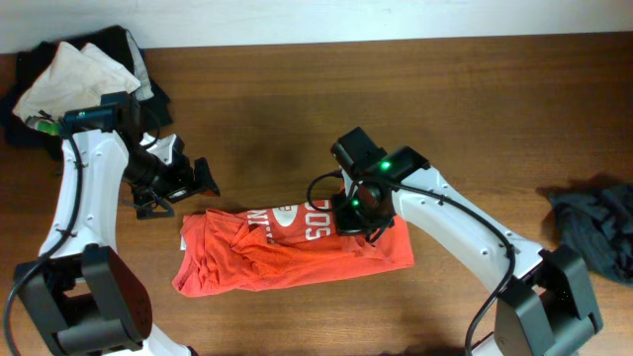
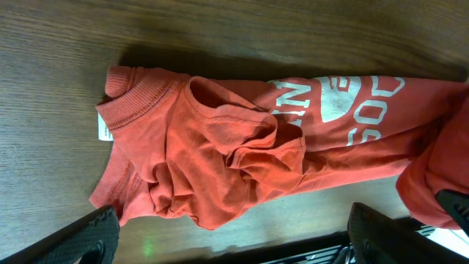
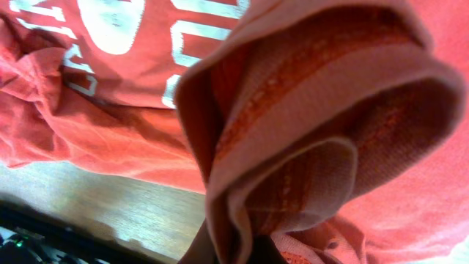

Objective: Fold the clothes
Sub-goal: 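Grasp the strip's right end with the right gripper and fold it leftward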

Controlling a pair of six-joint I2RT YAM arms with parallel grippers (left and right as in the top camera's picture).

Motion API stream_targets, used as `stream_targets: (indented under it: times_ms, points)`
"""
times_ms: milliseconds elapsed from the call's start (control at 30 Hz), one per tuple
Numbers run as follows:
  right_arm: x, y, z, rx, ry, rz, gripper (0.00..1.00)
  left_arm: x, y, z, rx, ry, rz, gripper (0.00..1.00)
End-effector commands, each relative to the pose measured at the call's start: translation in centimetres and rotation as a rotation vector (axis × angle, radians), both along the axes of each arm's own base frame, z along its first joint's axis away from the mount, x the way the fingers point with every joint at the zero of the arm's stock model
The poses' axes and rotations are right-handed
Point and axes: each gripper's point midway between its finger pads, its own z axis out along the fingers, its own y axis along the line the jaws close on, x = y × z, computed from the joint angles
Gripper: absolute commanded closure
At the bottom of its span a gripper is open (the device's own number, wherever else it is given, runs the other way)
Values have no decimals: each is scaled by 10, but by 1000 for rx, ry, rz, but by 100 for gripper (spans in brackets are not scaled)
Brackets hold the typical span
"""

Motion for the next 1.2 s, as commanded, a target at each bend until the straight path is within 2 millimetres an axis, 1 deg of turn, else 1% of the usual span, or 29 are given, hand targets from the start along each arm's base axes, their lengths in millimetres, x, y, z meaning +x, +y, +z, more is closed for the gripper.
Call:
stream_targets:
  times_ms: [0,33,67,100,167,200,233,300,333,367,400,433,467,500,533,600,667,733,767,833,867,900,967,1000,1033,1067,1100,1133,1167]
  points:
    - [-8,9,3,15,10,-14,85,0,-2,9,-6,-34,-13,1]
    - [-9,11,3,14,10,-8,54,1,-2,9,-6,-35,-13,1]
    - [-10,11,3,14,12,-7,29,1,-2,9,-6,-35,-13,1]
    - [-10,10,3,14,14,-7,23,0,-2,9,-6,-34,-13,1]
    - [-12,12,6,36,31,1,20,0,-1,8,3,-33,-14,1]
    - [-10,9,9,36,25,25,20,-1,2,7,20,-29,-15,1]
    - [-6,5,13,37,15,46,19,-1,4,7,30,-26,-16,1]
    - [5,-11,19,34,8,29,12,-5,3,3,28,-10,-17,1]
    - [9,-19,19,30,12,14,12,-6,3,0,27,-4,-17,1]
    - [12,-27,16,23,18,-11,21,-8,3,-5,26,2,-17,1]
    - [11,-29,14,20,24,-16,39,-9,2,-10,24,7,-17,1]
    - [7,-30,10,15,34,-13,59,-13,2,-16,23,17,-17,1]
    - [1,-27,4,9,46,4,69,-15,2,-20,22,25,-17,1]
    - [-6,-22,-4,6,52,26,75,-16,1,-23,21,28,-17,1]
    - [-12,-19,-11,3,56,40,77,-16,1,-24,21,28,-17,1]
    - [-24,-13,-32,-3,66,62,82,-16,1,-24,21,29,-17,1]
    - [-35,-11,-57,-5,91,8,86,-17,1,-24,20,34,-17,1]
    - [-41,-9,-65,8,111,-5,86,-17,1,-24,20,34,-17,1]
    - [-46,-6,-66,25,122,4,86,-17,1,-24,20,33,-17,1]
    - [-48,7,-64,56,108,35,85,-17,1,-24,20,32,-17,1]
    - [-47,15,-64,70,91,47,82,-17,1,-24,20,33,-17,1]
    - [-49,27,-63,86,77,42,82,-17,1,-24,20,33,-17,1]
    - [-51,38,-61,103,62,56,82,-19,1,-24,19,38,-17,1]
    - [-54,47,-60,116,47,78,82,-20,1,-24,18,45,-17,1]
    - [-58,51,-60,120,50,80,90,-23,0,-23,17,52,-27,1]
    - [-61,55,-56,141,66,88,96,-24,2,-24,28,57,-38,1]
    - [-62,57,-52,160,80,89,96,-27,6,-25,48,67,-44,1]
    - [-62,59,-44,181,92,86,96,-29,11,-26,77,77,-49,1]
    - [-55,55,-21,192,67,97,96,-31,14,-27,95,86,-52,1]
